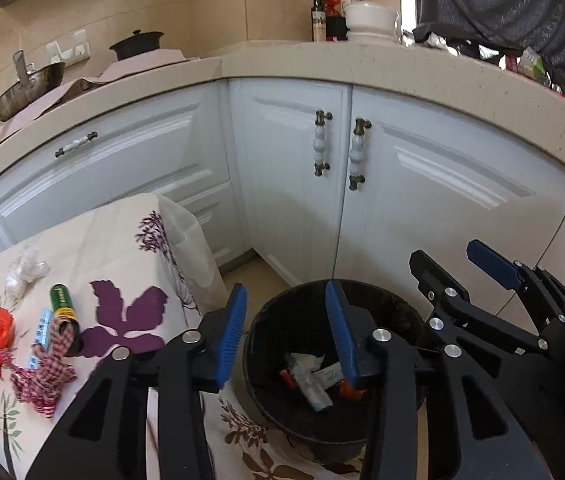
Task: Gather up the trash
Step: 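Carry tube and orange bag over the black bin and open both tools, then move both tools back over the table toward the remaining trash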
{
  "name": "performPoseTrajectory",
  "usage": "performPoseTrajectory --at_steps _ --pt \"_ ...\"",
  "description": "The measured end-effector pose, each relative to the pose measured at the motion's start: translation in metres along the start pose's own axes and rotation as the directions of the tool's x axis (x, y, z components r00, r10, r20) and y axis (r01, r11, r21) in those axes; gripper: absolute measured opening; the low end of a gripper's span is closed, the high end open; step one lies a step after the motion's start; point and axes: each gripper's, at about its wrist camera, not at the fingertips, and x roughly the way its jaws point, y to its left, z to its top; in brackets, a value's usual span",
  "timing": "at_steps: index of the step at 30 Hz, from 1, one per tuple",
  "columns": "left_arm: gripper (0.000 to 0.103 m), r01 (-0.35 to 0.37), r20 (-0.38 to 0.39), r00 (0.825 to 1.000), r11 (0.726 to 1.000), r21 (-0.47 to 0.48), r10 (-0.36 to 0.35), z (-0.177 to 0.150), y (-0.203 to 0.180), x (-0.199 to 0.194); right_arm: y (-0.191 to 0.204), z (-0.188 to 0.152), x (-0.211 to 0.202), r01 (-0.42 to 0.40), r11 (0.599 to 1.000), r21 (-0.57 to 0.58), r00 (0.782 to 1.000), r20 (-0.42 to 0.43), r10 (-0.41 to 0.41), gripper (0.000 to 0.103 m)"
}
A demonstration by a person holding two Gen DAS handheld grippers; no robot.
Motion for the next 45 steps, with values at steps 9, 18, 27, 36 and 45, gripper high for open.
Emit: performPoseTrajectory --at_steps 9,18,27,36,45 --pt "0.046 -0.039 0.075 0.996 0.998 -0.042 0.042 0.003 0.038 -0.044 0.033 0.018 -0.033 -0.041 0.999 -0.012 0.998 0.041 0.041 0.061" --pt "0.051 -0.172 0.121 0.975 0.978 -0.117 0.186 -0.011 0.109 -0.090 0.090 0.029 -0.057 -0.137 0.990 -0.033 0.988 0.070 0.139 0.061" --pt "0.056 -0.318 0.101 0.934 0.925 -0.207 0.343 -0.035 0.183 -0.123 0.159 0.030 -0.063 -0.241 0.967 -0.084 0.968 0.044 0.246 0.061" --pt "0.058 -0.389 0.031 0.911 0.882 -0.266 0.411 -0.068 0.231 -0.136 0.209 0.021 -0.063 -0.305 0.942 -0.138 0.952 -0.011 0.306 0.061" --pt "0.058 -0.400 -0.020 0.910 0.864 -0.305 0.414 -0.093 0.255 -0.137 0.231 0.013 -0.063 -0.327 0.931 -0.164 0.945 -0.044 0.324 0.061"
